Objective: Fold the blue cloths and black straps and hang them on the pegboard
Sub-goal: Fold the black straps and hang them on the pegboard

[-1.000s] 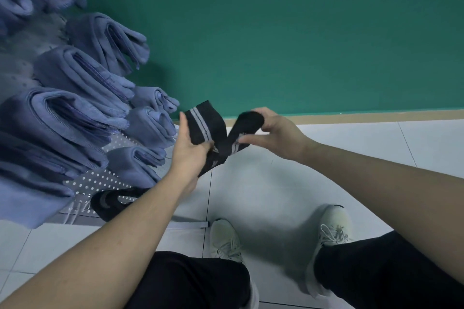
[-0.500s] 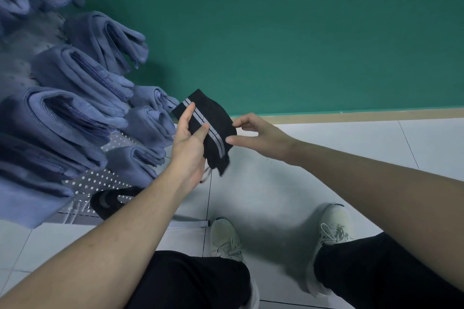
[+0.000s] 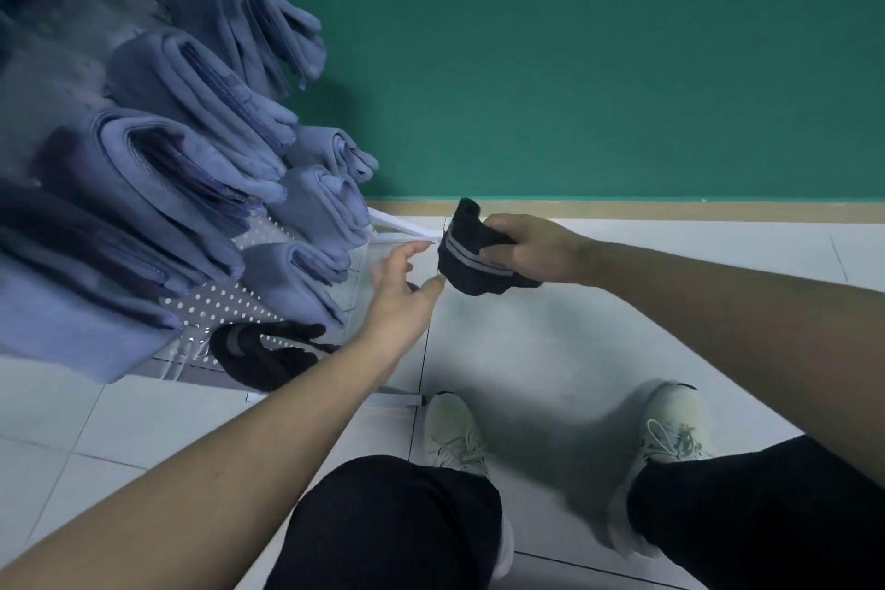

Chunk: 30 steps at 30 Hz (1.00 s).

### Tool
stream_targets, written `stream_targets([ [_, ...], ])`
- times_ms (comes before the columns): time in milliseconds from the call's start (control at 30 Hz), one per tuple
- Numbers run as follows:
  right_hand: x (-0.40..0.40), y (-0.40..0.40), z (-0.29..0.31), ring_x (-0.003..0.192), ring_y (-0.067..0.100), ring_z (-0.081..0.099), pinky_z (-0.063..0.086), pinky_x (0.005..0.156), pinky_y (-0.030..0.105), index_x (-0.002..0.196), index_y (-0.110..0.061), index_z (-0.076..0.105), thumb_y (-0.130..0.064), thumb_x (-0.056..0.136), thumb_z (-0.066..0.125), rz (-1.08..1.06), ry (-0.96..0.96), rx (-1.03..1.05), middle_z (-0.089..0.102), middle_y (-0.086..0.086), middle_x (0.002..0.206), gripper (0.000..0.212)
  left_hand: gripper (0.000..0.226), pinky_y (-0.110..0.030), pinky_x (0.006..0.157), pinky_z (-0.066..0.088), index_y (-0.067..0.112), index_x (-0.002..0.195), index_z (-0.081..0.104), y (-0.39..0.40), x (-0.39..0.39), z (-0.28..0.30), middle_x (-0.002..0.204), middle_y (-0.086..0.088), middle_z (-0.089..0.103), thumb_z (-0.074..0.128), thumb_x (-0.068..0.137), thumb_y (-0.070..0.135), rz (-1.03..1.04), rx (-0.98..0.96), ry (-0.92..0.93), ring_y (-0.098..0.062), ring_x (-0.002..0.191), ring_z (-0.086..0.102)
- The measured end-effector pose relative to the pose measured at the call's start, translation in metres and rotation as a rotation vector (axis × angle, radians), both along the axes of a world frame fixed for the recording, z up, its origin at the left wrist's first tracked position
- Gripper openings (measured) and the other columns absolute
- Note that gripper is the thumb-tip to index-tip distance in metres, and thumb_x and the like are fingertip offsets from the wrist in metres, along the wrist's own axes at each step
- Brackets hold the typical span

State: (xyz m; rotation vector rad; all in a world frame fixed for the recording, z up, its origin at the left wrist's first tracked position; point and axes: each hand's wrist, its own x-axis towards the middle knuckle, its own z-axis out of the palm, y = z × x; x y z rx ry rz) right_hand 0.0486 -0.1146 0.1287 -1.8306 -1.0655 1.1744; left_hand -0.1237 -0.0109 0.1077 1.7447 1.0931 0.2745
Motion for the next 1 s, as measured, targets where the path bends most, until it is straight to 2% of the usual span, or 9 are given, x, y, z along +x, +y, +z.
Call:
stream_targets([
  [67,0.001,0.001,-0.010,0.080,0.018,0.060,0.049,0.065,0.021,0.096,-0.012,0.054,-0.018,0.101,0.051,0.204,-0.088,-0.117,0.061,0.001,0.088,0.008,0.055,-0.002,0.072,0.039,0.036,0.131,0.044,-0.003,-0.015,-0.012,0.127,0.011,0.035,0.066,0.092,0.004,-0.156,0.175,-0.046,0.003,0.064,0.048],
  [133,-0.004,0.006,-0.024,0.088,0.018,0.057,0.045,0.071,0.027,0.097,-0.016,0.054,-0.020,0.100,0.052,0.389,-0.231,-0.217,0.060,-0.003,0.090,0.005,0.073,-0.008,0.071,0.042,0.032,0.142,0.037,-0.001,-0.023,-0.025,0.143,0.016,0.030,0.067,0.087,-0.005,-0.266,0.184,-0.076,0.000,0.066,0.047],
  [267,-0.024,0.025,-0.046,0.086,0.015,0.056,0.043,0.072,0.026,0.105,-0.013,0.058,-0.014,0.099,0.050,0.531,-0.297,-0.210,0.062,-0.001,0.097,0.010,0.078,-0.006,0.101,0.036,0.024,0.149,0.038,0.004,-0.033,-0.045,0.148,0.012,0.035,0.058,0.085,-0.016,-0.394,-0.019,-0.047,0.007,0.122,0.047],
  [400,-0.036,0.048,-0.062,0.093,0.018,0.060,0.049,0.081,0.031,0.107,-0.020,0.061,-0.011,0.093,0.053,0.585,-0.339,-0.184,0.065,0.001,0.106,0.019,0.046,-0.006,0.086,0.041,0.029,0.122,0.055,0.012,-0.051,-0.062,0.114,0.004,0.050,0.063,0.090,-0.003,-0.355,-0.010,0.043,0.014,0.093,0.053],
  [533,-0.039,0.065,-0.088,0.087,0.018,0.065,0.053,0.080,0.032,0.094,-0.037,0.058,-0.031,0.087,0.055,0.538,-0.386,-0.172,0.066,-0.005,0.099,0.010,0.012,-0.024,0.077,0.047,0.025,0.095,0.059,0.027,-0.066,-0.085,0.107,-0.021,0.058,0.064,0.097,0.014,-0.206,-0.054,0.093,-0.012,0.080,0.054],
  [633,-0.043,0.076,-0.106,0.100,0.018,0.061,0.047,0.093,0.037,0.094,-0.037,0.055,-0.040,0.086,0.058,0.539,-0.427,-0.156,0.063,-0.010,0.101,0.009,0.008,-0.023,0.077,0.046,0.024,0.097,0.061,0.033,-0.083,-0.102,0.096,-0.020,0.063,0.059,0.100,0.017,-0.070,-0.149,0.048,-0.016,0.082,0.056],
  [767,-0.057,0.095,-0.121,0.118,0.018,0.043,0.037,0.101,0.042,0.097,-0.035,0.053,-0.046,0.082,0.058,0.538,-0.469,-0.137,0.053,-0.009,0.119,0.020,0.010,-0.015,0.060,0.043,0.024,0.103,0.058,0.031,-0.105,-0.116,0.073,0.009,0.061,0.054,0.103,0.015,0.055,-0.258,-0.001,-0.002,0.061,0.053],
  [833,-0.068,0.106,-0.129,0.117,0.019,0.043,0.037,0.100,0.042,0.094,-0.036,0.055,-0.050,0.072,0.050,0.517,-0.452,-0.141,0.052,-0.010,0.121,0.027,0.008,-0.014,0.059,0.045,0.023,0.106,0.057,0.029,-0.114,-0.121,0.075,0.009,0.061,0.051,0.104,0.017,0.071,-0.278,0.016,-0.002,0.063,0.054],
  [1000,-0.093,0.127,-0.155,0.118,0.022,0.049,0.040,0.100,0.043,0.104,-0.034,0.062,-0.036,0.089,0.053,0.458,-0.365,-0.147,0.056,-0.006,0.120,0.017,0.007,-0.021,0.068,0.051,0.022,0.111,0.054,0.039,-0.133,-0.136,0.096,-0.001,0.065,0.049,0.106,0.022,0.177,-0.333,0.085,-0.011,0.081,0.062],
])
